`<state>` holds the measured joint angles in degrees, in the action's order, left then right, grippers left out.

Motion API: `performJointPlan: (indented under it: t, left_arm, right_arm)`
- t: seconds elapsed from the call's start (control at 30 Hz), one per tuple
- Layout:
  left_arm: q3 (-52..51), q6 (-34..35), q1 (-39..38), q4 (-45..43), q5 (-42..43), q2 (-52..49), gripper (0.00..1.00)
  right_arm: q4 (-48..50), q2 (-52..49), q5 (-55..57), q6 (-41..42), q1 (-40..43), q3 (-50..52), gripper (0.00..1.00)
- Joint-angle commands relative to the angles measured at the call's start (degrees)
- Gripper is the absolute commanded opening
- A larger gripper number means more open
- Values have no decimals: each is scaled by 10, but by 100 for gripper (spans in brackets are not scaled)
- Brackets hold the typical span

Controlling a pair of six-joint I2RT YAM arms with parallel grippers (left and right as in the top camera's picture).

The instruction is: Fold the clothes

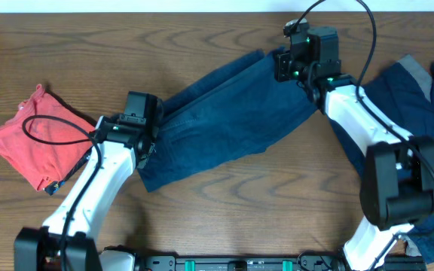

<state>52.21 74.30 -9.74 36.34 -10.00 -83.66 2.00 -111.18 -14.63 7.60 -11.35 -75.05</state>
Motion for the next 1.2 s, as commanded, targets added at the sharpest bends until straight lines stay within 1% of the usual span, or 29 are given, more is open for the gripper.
performJointPlan:
  t: [0.0,0.07,0.1,0.17,0.2,0.23,0.3,0.37,0.4,0.47,0.57,0.63,0.9,0.97,1.07,1.17]
  left_arm:
    - [-7,-7,22,-19,-5,-23,26]
    - [-7,-26,37,-48,-4,-26,42]
    - [-7,-37,45,-59,1,-26,51]
    - [-4,-68,68,-78,26,-23,63]
    - [-2,-86,83,-82,50,-21,67]
    - [-1,-93,93,-83,65,-21,69]
    - [-1,-118,116,-81,112,-19,72]
    - [-1,-161,130,-69,166,-20,76]
    - [-1,-181,133,-53,185,-20,82]
    - [-1,-202,133,-8,201,-20,91]
    - [-5,-203,129,67,203,-20,100]
    - [-14,-203,125,83,203,-20,98]
    - [-42,-207,114,70,191,-20,98]
    - [-41,-214,125,49,190,-18,98]
    - [-33,-246,145,-1,210,-10,98]
    - [-28,-263,160,-70,218,6,98]
  right_arm:
    - [33,-27,19,31,-5,-14,33]
    - [42,-35,15,31,-9,-14,37]
    - [37,-36,16,30,-9,-14,42]
    - [18,-33,16,26,-9,-14,56]
    - [2,-31,16,26,-6,-14,58]
    - [-11,-30,16,26,-4,-14,58]
    - [-57,-28,15,26,0,-14,53]
    - [-120,-28,20,26,2,-14,52]
    - [-156,-30,35,26,4,-13,51]
    - [-221,-33,74,26,6,-13,49]
    - [-286,-42,126,26,6,-7,47]
    - [-293,-49,143,26,6,2,48]
    - [-311,-59,143,31,6,40,50]
    - [-314,-58,143,31,6,40,53]
    - [-315,-58,143,31,6,40,54]
    - [-316,-58,142,31,6,40,55]
